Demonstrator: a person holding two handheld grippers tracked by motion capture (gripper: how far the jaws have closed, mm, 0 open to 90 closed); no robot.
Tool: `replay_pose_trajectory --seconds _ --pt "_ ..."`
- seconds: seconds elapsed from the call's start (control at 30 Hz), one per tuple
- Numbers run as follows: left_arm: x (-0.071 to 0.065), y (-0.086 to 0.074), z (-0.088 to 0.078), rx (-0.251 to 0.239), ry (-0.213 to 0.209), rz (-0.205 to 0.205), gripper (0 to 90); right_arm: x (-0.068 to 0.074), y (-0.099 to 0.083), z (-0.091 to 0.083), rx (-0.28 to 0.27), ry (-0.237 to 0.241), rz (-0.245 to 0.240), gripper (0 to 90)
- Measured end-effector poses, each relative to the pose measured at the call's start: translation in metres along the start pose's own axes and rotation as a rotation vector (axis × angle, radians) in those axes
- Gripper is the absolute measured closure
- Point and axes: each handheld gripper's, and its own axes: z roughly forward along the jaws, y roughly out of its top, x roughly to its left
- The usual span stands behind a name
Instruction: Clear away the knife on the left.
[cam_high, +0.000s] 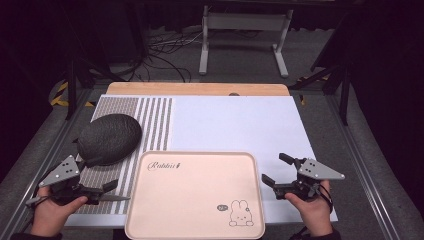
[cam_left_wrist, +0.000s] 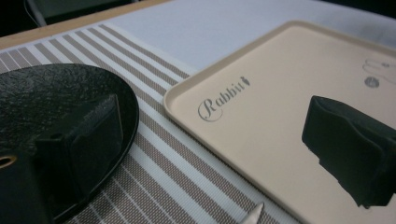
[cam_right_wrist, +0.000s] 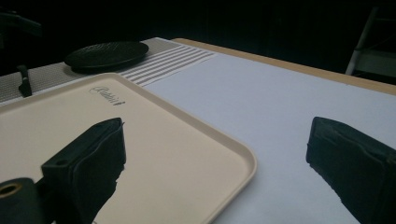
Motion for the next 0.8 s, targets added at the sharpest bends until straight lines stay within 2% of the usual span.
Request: replay_pose_trajectory --seconds 0.03,0.07,0.1,0.4,0.5,0.8 --pt "0.000 0.003 -0.001 0.030 0.006 0.017 5.0 0.000 -0.001 0.000 0.002 0.001 0.001 5.4" --pt "0.000 0.003 -0.001 0.030 0.006 0.017 5.5 0.000 -0.001 0.000 0.002 0.001 0.001 5.4" --pt "0.001 0.005 -0.003 0.054 0.012 0.041 5.5 0.000 -0.001 0.001 0.007 0.002 0.000 5.5" --pt "0.006 0.014 -0.004 0.232 0.006 0.119 6.4 0.000 -0.002 0.002 0.016 0.015 -0.002 5.8" --pt "0.006 0.017 -0.005 0.268 0.015 0.143 6.2 0.000 -0.002 0.002 0.018 0.020 -0.001 5.8" --pt "0.008 0.022 -0.009 0.342 0.013 0.182 6.8 0.001 -0.002 0.004 0.028 0.029 -0.004 5.9"
